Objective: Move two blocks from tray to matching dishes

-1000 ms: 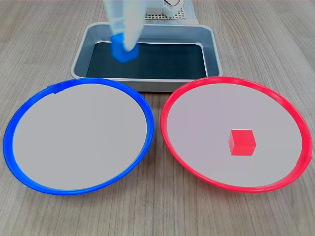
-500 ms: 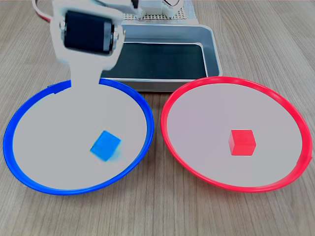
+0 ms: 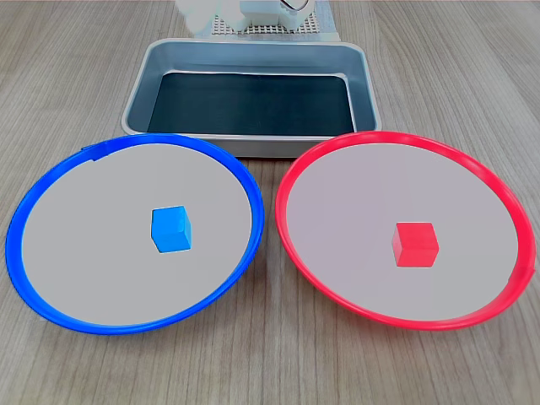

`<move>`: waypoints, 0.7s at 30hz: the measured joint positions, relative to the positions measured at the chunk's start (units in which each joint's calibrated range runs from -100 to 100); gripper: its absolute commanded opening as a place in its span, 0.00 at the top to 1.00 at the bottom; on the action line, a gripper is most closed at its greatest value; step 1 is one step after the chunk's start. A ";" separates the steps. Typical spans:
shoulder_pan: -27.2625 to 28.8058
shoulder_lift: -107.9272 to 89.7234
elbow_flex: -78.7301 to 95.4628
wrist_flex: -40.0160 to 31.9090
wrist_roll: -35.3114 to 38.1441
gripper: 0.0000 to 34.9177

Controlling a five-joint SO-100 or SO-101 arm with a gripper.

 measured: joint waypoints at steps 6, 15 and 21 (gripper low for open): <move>-2.92 -25.75 21.42 4.89 0.98 1.00; -4.96 -44.08 23.68 29.93 0.29 1.00; -3.45 -47.14 23.68 39.72 0.29 0.99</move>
